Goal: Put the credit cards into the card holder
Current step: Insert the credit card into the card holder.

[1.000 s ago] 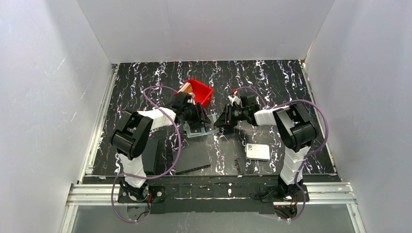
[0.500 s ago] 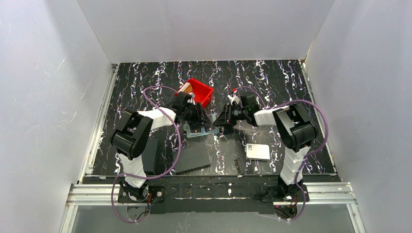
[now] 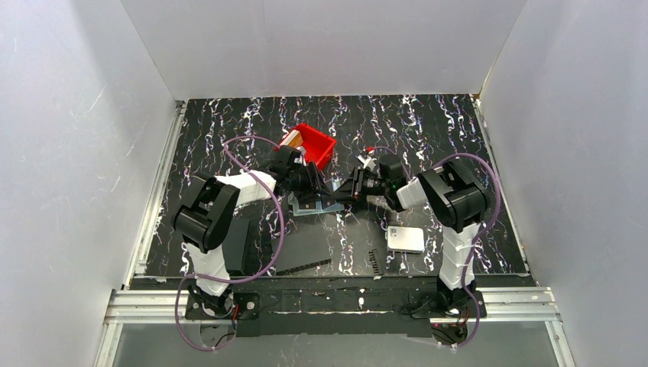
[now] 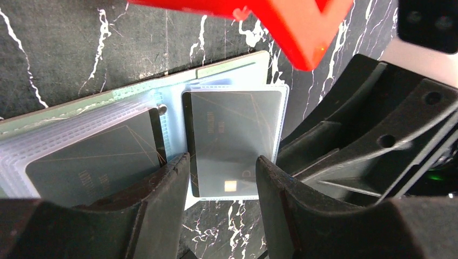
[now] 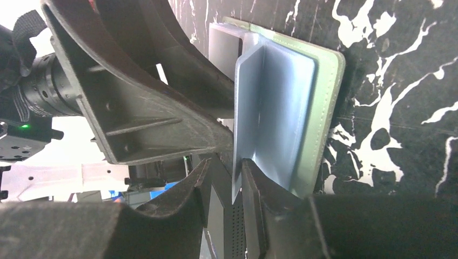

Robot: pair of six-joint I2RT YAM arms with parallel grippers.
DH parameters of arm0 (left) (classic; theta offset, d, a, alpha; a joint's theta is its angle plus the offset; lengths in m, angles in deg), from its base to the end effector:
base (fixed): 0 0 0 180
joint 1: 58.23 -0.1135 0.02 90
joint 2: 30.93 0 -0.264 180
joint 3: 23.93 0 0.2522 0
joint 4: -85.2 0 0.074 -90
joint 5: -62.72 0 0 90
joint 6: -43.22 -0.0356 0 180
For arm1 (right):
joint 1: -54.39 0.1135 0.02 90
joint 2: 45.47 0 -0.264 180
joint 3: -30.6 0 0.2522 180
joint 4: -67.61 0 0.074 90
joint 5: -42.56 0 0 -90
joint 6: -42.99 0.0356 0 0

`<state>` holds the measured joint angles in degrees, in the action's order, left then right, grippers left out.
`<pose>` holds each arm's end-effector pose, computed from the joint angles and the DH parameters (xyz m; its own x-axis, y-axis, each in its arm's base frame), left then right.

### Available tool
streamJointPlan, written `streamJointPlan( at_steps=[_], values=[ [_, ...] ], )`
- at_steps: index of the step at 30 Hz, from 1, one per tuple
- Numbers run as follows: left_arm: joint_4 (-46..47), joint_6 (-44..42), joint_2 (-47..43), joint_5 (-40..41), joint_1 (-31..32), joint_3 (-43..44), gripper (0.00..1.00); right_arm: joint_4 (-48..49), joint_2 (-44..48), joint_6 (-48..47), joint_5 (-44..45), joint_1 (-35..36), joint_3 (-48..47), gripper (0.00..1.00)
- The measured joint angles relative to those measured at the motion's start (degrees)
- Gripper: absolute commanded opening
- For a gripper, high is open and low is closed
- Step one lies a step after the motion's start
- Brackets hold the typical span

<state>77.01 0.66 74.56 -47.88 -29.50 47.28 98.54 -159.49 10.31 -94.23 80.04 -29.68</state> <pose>0.3255 -0.1927 0.1534 -0.8995 -0.2932 -0.3239 0.0221 0.7099 -0.7040 0.3199 0.1824 0.1131 -0.9479 0.1841 -0.2599 -0.1929 0.3175 0.9284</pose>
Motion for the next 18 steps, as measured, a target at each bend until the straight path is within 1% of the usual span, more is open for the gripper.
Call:
streamJointPlan(
  at_steps=[1, 3, 5, 6, 7, 12, 13, 14, 16, 18],
  values=[
    [0.0, 0.1, -0.1, 0.0, 0.0, -0.1, 0.47, 1.2, -0.7, 1.0, 0.0, 0.1, 0.2, 0.35],
    [0.0, 0.2, -0.1, 0.0, 0.0, -0.1, 0.47, 3.9, -1.8, 3.1, -0.1, 0.3, 0.9, 0.31],
    [0.2, 0.5, -0.2, 0.0, 0.0, -0.3, 0.47, 6.0, -2.4, 4.5, -0.2, 0.5, 1.3, 0.24],
    [0.2, 0.6, -0.3, 0.0, 0.0, -0.4, 0.48, 6.8, -2.6, 4.9, -0.2, 0.5, 1.4, 0.18],
    [0.1, 0.7, -0.4, 0.0, 0.0, -0.5, 0.5, 7.1, -2.7, 5.4, -0.1, 0.6, 1.5, 0.15],
    [-0.7, 1.3, -2.2, 0.1, 0.0, -1.0, 0.61, 7.9, -2.7, 5.6, 0.2, 0.6, 2.1, 0.13],
    [-0.9, 1.4, -2.9, 0.1, -0.1, -1.2, 0.64, 7.8, -2.7, 5.5, 0.2, 0.6, 2.1, 0.13],
    [-1.3, 1.6, -3.6, 0.0, -0.2, -1.5, 0.66, 7.8, -2.7, 5.3, 0.2, 0.6, 2.1, 0.19],
    [-2.3, 1.7, -5.1, -0.5, -0.8, -1.6, 0.69, 7.3, -2.7, 4.4, 0.1, 0.6, 1.9, 0.34],
    [-3.5, 1.6, -7.5, -1.1, -2.1, -1.7, 0.7, 5.7, -2.7, 3.1, -0.1, 0.7, 1.2, 0.43]
  ],
)
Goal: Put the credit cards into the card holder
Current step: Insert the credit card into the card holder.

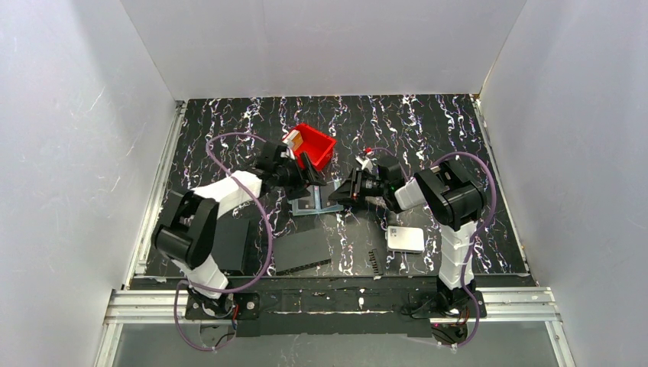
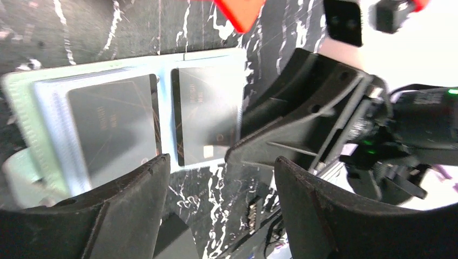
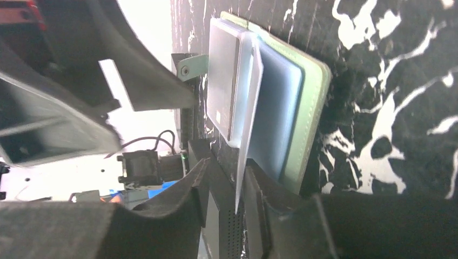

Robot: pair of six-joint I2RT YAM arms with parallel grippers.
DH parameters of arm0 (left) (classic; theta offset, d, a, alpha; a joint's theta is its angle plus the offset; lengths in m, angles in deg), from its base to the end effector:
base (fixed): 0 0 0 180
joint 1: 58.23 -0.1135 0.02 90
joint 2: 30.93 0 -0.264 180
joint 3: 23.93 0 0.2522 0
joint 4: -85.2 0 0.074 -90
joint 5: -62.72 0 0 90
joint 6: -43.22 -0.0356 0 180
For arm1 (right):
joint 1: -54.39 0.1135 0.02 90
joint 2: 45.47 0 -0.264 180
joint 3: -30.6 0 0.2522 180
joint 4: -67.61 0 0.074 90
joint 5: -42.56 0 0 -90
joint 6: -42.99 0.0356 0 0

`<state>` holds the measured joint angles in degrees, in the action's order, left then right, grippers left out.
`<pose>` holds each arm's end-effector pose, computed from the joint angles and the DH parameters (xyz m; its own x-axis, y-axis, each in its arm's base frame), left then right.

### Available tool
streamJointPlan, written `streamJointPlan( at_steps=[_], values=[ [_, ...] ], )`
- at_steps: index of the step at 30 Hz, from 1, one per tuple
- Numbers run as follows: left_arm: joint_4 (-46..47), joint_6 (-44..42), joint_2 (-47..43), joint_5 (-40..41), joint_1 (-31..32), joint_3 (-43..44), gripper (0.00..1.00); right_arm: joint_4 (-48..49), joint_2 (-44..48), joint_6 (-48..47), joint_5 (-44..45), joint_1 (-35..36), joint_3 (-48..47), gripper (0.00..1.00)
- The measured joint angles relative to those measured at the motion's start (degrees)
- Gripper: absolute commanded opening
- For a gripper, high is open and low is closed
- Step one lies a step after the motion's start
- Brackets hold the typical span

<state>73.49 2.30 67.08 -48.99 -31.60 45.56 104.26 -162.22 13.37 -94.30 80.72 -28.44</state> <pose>0.3160 -0.1732 0.1854 -0.8836 -0.3423 -0.3195 0.0019 0.6798 -0.7334 0.3159 0.1853 0.1007 -0.9534 0.1914 -0.2333 -0.1716 0.2922 0.9409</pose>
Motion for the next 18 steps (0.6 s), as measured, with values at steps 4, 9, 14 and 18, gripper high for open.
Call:
streamJointPlan(
  at_steps=[4, 9, 14, 18],
  values=[
    [-3.0, -0.5, -7.9, -1.3, -4.8, -1.2, 0.72, -5.5, 0.0, -4.4, 0.0, 0.6, -3.6, 0.51],
    [-8.2, -2.8, -17.8, -1.8, -11.1, -2.4, 0.74, -13.0, 0.0, -9.4, 1.2, 3.6, -9.5, 0.57],
    [-15.1, -6.7, -25.6, -1.4, -16.0, -2.4, 0.78, -17.6, -0.3, -11.2, 3.6, 10.4, -16.5, 0.63],
    [-20.0, -9.7, -28.0, -0.4, -17.9, -1.1, 0.79, -17.8, -1.0, -12.2, 3.6, 14.0, -20.5, 0.67]
  ],
)
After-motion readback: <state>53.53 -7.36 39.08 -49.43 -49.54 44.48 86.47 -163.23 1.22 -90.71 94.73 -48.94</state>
